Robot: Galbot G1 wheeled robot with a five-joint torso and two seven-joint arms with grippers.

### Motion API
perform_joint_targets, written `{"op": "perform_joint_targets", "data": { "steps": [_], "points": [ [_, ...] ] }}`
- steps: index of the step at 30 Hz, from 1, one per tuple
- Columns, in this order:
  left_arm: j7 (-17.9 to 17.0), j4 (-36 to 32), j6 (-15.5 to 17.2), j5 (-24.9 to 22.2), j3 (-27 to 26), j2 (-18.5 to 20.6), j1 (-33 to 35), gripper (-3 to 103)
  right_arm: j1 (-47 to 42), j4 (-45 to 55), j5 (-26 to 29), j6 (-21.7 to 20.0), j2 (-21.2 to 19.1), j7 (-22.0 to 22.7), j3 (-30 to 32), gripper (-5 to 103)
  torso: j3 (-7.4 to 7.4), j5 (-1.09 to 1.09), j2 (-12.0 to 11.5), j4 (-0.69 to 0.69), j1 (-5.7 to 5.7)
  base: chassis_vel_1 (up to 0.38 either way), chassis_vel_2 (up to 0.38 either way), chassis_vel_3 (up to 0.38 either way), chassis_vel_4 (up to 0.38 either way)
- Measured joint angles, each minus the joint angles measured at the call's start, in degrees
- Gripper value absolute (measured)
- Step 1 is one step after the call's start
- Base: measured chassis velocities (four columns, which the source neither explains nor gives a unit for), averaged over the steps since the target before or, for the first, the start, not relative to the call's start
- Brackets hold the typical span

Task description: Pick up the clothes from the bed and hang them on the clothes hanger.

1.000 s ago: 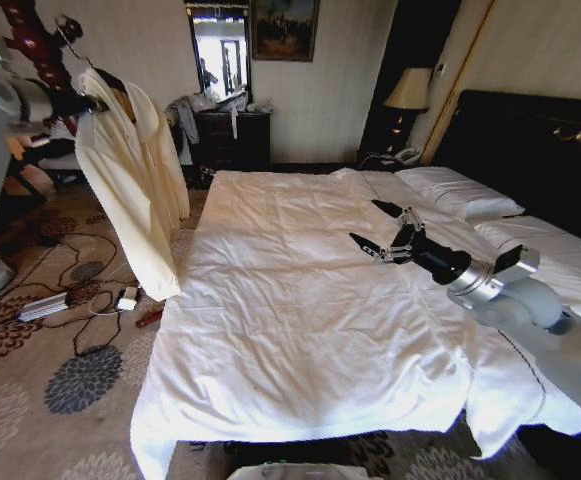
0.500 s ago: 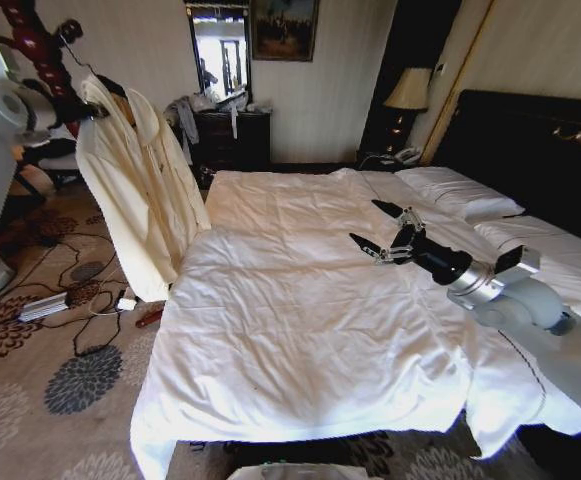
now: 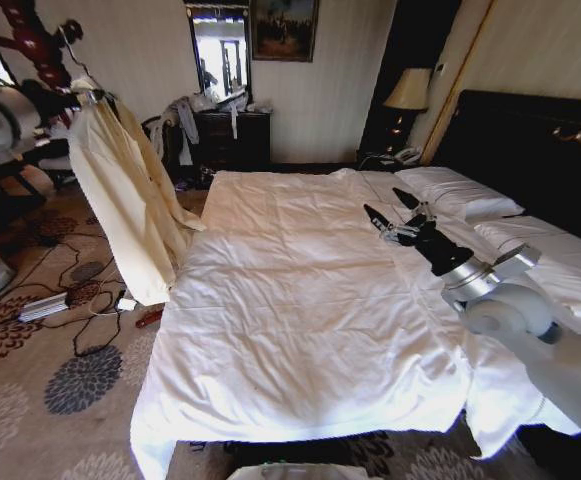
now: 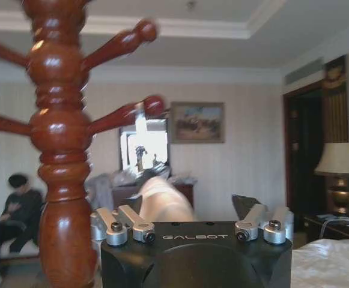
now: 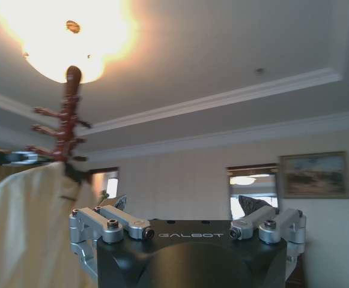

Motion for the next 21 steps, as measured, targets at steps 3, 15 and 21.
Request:
{"op": "perform_joint_targets", "data": {
  "steps": [3,15,21],
  "points": [
    [-0.1,-6.2,-6.0,-0.7,-3.7,4.0,7.2,98,-2.8,0.9,-0.9,-1.1,3.6,5.7,3.0,100,0.00,0.01,0.0,-0.03,-0.01,0.000,0.000,0.000,0.000],
    [-11.6,-15.5,-22.6,4.6,-12.9,9.6,29.0,100,-12.8,0.2,-12.4,-2.8,21.4,16.5,12.1,100,0.00,0.00,0.0,-0.04,-0.01,0.000,0.000,0.000,0.000],
    [-14.9,-25.7,-33.1,12.2,-26.3,-1.9,53.6,100,-24.9,-1.9,-33.4,1.9,37.8,26.5,17.8,100,0.00,0.11,0.0,-0.10,0.02,0.000,0.000,0.000,0.000]
  ]
}}
